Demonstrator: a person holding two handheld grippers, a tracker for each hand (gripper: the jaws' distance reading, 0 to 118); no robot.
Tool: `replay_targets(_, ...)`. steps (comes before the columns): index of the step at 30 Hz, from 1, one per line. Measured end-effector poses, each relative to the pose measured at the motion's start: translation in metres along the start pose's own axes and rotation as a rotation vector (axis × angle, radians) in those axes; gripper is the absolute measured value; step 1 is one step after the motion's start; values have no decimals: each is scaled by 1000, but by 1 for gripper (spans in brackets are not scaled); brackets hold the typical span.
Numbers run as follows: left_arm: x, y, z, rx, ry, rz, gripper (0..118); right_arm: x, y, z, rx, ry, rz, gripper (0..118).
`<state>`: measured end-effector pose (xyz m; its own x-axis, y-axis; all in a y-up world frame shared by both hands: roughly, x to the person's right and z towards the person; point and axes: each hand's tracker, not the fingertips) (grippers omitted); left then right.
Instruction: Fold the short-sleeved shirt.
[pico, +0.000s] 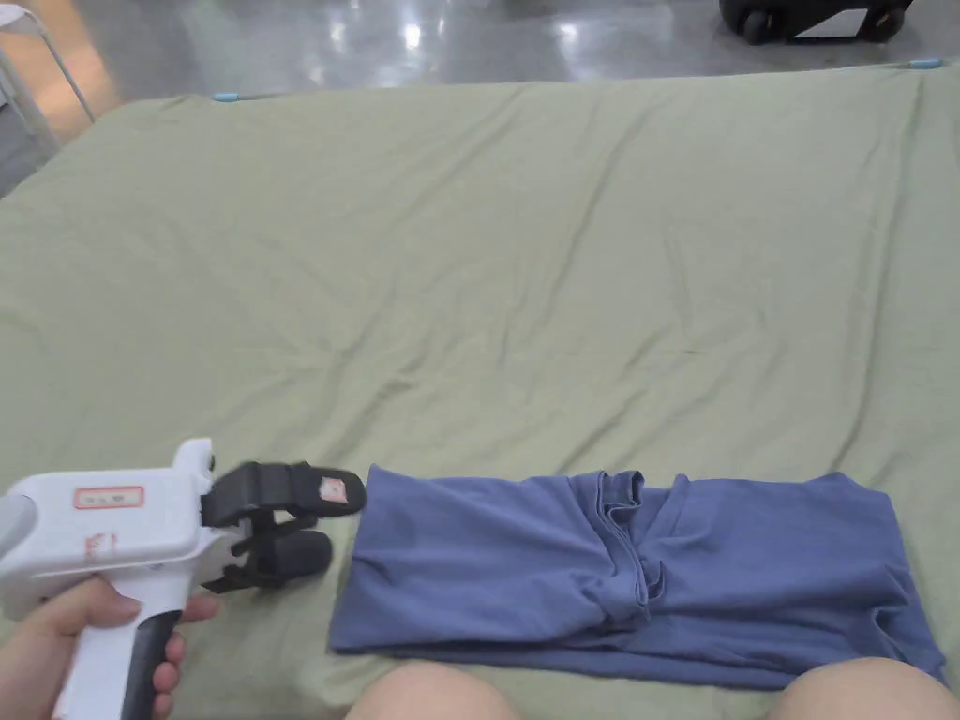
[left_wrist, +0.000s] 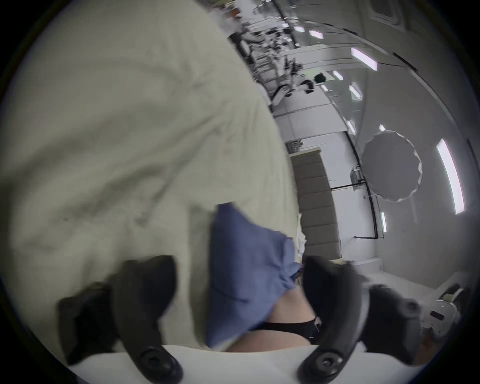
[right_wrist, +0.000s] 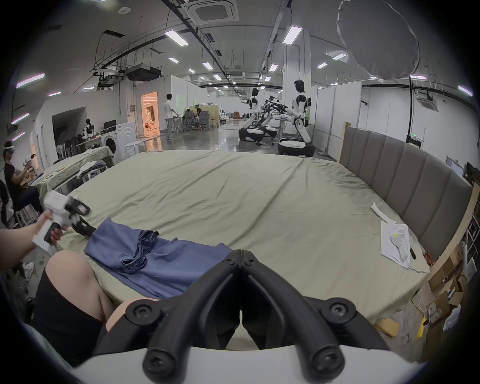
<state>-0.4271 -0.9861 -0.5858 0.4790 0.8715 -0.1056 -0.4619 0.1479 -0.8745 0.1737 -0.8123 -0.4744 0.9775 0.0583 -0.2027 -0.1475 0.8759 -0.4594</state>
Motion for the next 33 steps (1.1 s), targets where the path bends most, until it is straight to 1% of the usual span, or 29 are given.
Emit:
replay_targets(1,-1,-1,-12,-16,20,-27,76,-2,1,-1,-5,-3,6,1)
replay_targets(3,1,-5,-35,-26,34,-61,18,-3,4,-3,-18,-16,18,1)
replay_targets(4,3,-7,-43,-37,36,-70,16,-4,5,-3,-21,-21,20,1)
replay_targets(6,13,-7,-51,-70,-25,-87,13,-2,5,-2,-26,-30,22,1)
replay_targets(7,12,-5,-54,-71,-16,-87,12,-1,5,-3,-29,-35,20,1)
replay_targets(9,24,-6,-55,-81,24,-181,10,1,4,-4,-38,-48,19,1)
replay_targets(10,28,-5,-54,-91,31,-204,9,2,3,-6,-42,-53,16,1)
replay_targets(15,42,-1,-39,-46,17,-202,7,1,1,-8,-42,-40,-6,1)
replay_targets(17,44,4,-24,-11,-8,-188,7,-2,0,-8,-39,-29,1,1)
replay_targets(18,46,6,-18,-5,-3,-188,6,-2,0,-8,-38,-26,5,1)
replay_targets(20,53,9,-3,32,51,-203,5,-2,0,-7,-35,-22,8,1)
replay_targets(23,56,9,22,34,53,-199,5,1,-1,-6,-26,-22,-4,1)
replay_targets(25,59,17,45,71,129,-228,5,5,-2,-4,-22,-22,-12,1)
replay_targets(27,56,26,66,85,170,-206,5,7,-3,-2,-20,-21,-14,1)
replay_targets(29,61,36,86,90,273,-186,5,9,-5,-2,-17,-20,-14,1)
replay_targets(31,77,42,91,24,341,-165,5,12,-7,-2,-12,-17,-23,1)
replay_targets(32,94,42,87,-16,404,-169,5,13,-8,-3,-11,-12,-30,1)
replay_targets(33,114,42,83,-53,457,-205,5,15,-10,-5,-11,-9,-35,1)
